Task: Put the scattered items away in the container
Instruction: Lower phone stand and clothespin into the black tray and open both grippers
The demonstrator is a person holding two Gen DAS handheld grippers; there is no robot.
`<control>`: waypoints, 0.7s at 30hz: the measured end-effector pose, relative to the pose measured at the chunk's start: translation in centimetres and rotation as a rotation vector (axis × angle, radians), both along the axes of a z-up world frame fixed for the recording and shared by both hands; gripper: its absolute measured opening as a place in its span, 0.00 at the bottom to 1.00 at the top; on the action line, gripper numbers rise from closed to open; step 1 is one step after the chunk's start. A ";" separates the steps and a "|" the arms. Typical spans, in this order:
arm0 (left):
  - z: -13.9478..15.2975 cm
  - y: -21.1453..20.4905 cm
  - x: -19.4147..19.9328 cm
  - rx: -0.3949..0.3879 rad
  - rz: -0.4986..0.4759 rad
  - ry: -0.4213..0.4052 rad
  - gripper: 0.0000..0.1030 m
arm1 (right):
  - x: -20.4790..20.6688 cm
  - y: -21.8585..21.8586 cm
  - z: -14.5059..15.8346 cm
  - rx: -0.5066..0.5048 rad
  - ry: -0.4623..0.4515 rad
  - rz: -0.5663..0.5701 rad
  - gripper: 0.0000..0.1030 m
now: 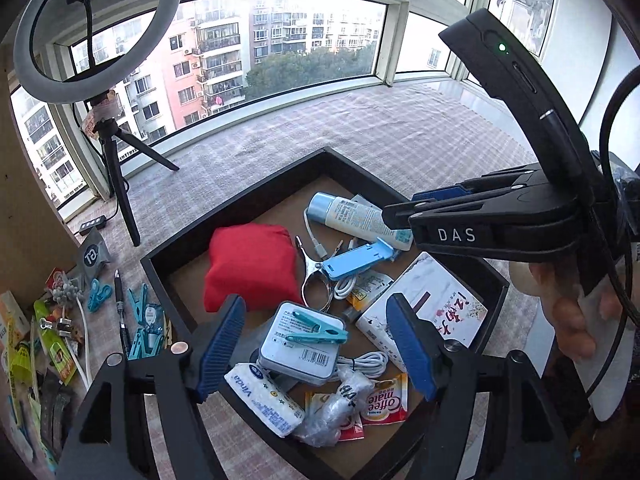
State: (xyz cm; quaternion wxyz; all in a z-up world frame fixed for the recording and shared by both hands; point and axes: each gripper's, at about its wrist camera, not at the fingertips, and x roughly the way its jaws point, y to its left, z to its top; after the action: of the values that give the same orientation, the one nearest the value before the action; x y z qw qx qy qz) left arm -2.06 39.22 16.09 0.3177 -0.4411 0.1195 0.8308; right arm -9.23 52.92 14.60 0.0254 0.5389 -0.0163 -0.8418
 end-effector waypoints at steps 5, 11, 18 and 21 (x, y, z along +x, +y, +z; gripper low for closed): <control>-0.2 -0.8 -0.3 0.000 0.019 -0.009 0.69 | 0.1 -0.3 0.1 0.007 0.011 0.003 0.35; -0.5 -2.2 -0.7 0.003 0.047 -0.028 0.69 | 0.0 -1.5 0.1 0.019 0.013 0.024 0.35; -0.3 -5.0 -1.0 0.022 0.111 -0.040 0.69 | 0.4 -3.6 0.2 0.022 0.019 0.061 0.35; -0.1 -6.4 -1.1 0.022 0.147 -0.035 0.69 | 0.6 -5.0 0.3 0.020 0.023 0.086 0.35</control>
State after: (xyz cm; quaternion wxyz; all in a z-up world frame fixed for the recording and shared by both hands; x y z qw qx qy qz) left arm -3.15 32.80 15.96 0.2628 -0.4594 0.0721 0.8454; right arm -8.58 47.96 14.92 0.0564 0.5298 0.0158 -0.8461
